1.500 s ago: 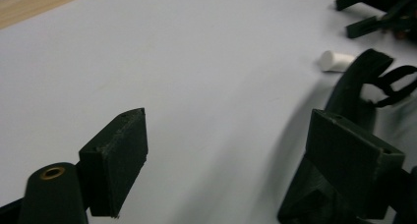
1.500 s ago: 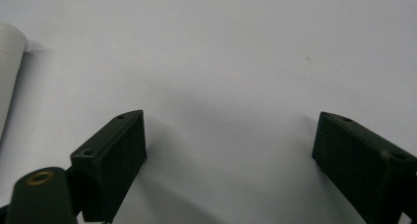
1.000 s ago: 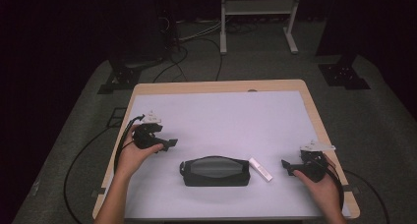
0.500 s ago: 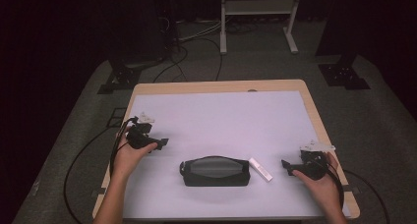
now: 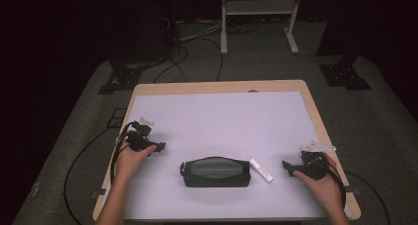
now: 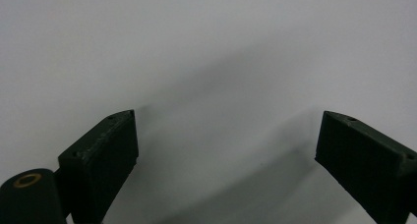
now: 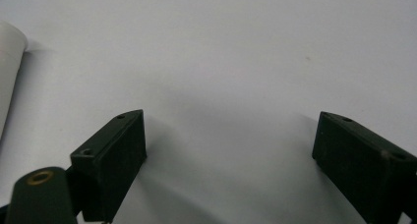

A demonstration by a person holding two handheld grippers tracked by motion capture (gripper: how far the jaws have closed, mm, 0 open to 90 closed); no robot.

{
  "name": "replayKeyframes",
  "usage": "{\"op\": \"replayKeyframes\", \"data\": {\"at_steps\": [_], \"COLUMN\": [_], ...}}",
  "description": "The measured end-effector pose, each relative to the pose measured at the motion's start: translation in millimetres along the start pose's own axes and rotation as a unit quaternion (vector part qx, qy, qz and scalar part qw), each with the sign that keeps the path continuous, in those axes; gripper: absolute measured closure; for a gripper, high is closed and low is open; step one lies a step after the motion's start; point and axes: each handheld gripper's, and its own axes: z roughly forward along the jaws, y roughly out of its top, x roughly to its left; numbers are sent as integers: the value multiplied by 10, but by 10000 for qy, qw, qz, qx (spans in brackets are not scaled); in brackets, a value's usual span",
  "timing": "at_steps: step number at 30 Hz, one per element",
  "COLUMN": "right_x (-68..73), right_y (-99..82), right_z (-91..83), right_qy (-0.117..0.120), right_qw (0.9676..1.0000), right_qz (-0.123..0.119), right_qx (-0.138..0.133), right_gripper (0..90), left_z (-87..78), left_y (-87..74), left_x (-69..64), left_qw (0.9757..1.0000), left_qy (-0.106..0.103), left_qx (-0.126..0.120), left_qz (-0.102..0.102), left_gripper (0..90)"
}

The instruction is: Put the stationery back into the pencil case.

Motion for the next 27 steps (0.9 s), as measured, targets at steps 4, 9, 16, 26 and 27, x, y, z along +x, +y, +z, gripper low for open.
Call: {"op": "replayKeyframes", "data": {"at_steps": [4,9,16,26,27], "right_x": [1,3,0,4,4], "right_y": [1,8,26,39,39], "right_z": [0,-6,-20,-107,-107], "right_qy": [-2,-9,13,160,160], "right_qw": [10000,10000,10000,9999,9999], "right_qz": [-4,-34,-34,17,17], "right_qx": [2,19,80,-47,-47], "right_gripper": [119,129,166,250,250], "left_z": [27,41,45,50,50], "left_y": [-7,-79,-166,-246,-246], "left_x": [1,3,1,2,2], "left_qw": [10000,9996,9981,9959,9959], "left_qy": [30,85,91,91,93], "left_qx": [4,-259,-595,-891,-891], "left_qz": [-22,-91,-131,-131,-131], "left_gripper": [67,26,20,19,19]}}
